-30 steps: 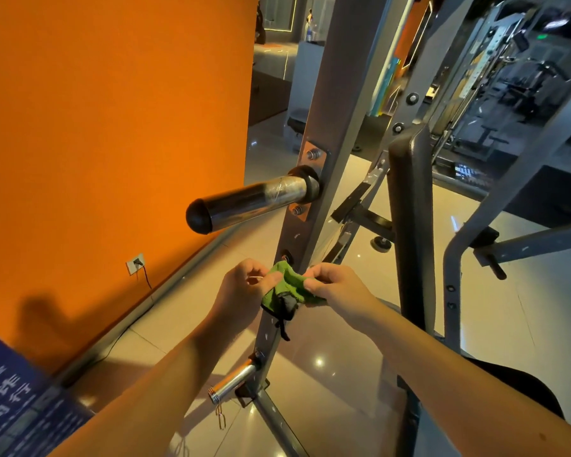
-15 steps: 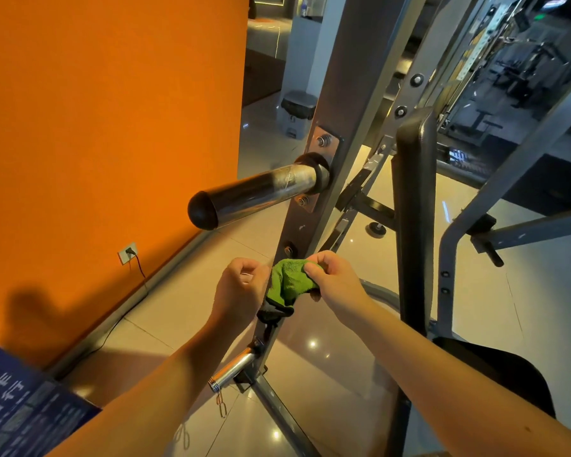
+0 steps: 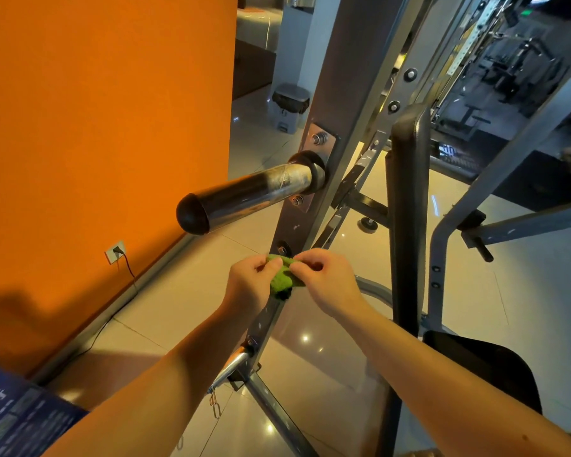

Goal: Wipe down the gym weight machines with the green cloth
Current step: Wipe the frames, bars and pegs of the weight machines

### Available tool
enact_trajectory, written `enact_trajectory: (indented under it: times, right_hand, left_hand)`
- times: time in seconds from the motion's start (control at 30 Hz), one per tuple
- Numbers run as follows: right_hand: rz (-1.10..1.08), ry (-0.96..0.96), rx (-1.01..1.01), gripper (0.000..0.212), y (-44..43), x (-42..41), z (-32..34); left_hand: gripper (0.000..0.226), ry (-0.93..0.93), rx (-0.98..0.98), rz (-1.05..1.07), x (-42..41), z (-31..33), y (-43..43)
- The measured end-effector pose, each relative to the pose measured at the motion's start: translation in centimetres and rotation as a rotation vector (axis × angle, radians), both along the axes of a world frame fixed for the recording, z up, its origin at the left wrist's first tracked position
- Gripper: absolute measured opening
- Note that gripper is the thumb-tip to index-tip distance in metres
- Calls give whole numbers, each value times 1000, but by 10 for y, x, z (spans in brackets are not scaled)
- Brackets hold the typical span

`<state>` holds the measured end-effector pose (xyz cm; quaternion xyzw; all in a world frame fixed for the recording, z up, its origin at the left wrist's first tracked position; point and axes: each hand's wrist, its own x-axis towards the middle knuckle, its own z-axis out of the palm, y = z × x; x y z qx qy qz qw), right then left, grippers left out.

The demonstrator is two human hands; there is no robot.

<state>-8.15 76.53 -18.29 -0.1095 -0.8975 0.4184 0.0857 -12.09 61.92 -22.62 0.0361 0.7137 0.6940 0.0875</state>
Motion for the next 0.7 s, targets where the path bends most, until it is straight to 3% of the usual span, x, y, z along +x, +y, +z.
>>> enact_trajectory:
  times: [0.1, 0.2, 0.3, 0.47, 0.7]
  right_hand:
    - [-162, 117, -57, 38, 15, -15, 17]
    - [-215, 127, -126, 54, 25, -38, 26]
    - [-163, 170, -115, 52, 24, -52, 24]
    - [-205, 220, -77, 52, 20, -57, 21]
    - [-198, 210, -87, 52, 27, -63, 11]
  left_hand:
    - [6, 58, 187, 224, -16, 25, 10]
    - [25, 42, 348, 241, -26, 49, 30]
    - [30, 19, 233, 190, -37, 45, 54]
    - [18, -10, 32, 218, -41, 15, 55]
    - [16, 89, 98, 179, -48, 28, 61]
